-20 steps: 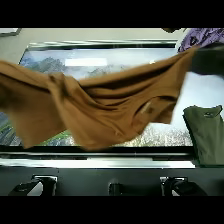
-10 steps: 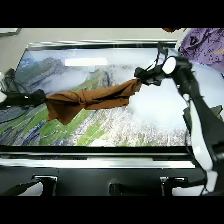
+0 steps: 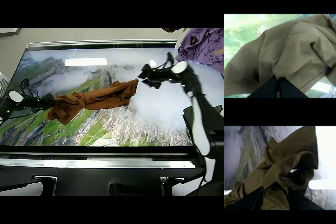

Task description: Fold the clothes and pants, and hang the long-sleeved shirts on hangers.

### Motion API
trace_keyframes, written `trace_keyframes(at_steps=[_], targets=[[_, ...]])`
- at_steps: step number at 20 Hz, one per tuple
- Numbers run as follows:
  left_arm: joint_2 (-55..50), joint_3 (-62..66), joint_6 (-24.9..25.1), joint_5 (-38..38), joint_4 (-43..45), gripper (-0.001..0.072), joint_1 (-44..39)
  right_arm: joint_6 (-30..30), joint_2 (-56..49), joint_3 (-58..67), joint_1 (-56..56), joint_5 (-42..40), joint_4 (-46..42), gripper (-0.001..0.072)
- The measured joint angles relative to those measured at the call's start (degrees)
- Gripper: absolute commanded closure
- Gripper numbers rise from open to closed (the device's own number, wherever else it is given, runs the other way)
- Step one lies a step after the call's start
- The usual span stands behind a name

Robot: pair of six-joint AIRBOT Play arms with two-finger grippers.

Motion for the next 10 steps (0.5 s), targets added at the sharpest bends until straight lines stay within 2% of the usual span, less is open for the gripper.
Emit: trace_keyframes(at_steps=[1,5,7,10], targets=[[-0.15,0.15,0.0,-0.09,-0.02,0.0692,0.09,-1.09,1.09,-0.07,-1.86,2.27,0.9,0.0342],[-0.44,0.5,0.0,-0.74,-0.02,0.0691,0.24,-4.48,6.21,-5.38,-4.63,10.32,3.65,0.023],[-0.48,0.57,0.0,-1.05,-0.02,0.0691,0.24,-5.16,7.74,-10.21,-1.95,9.97,5.42,0.0234],[-0.48,0.59,0.0,-1.16,-0.02,0.0691,0.24,-5.25,7.67,-16.15,5.9,4.35,7.87,0.0236]])
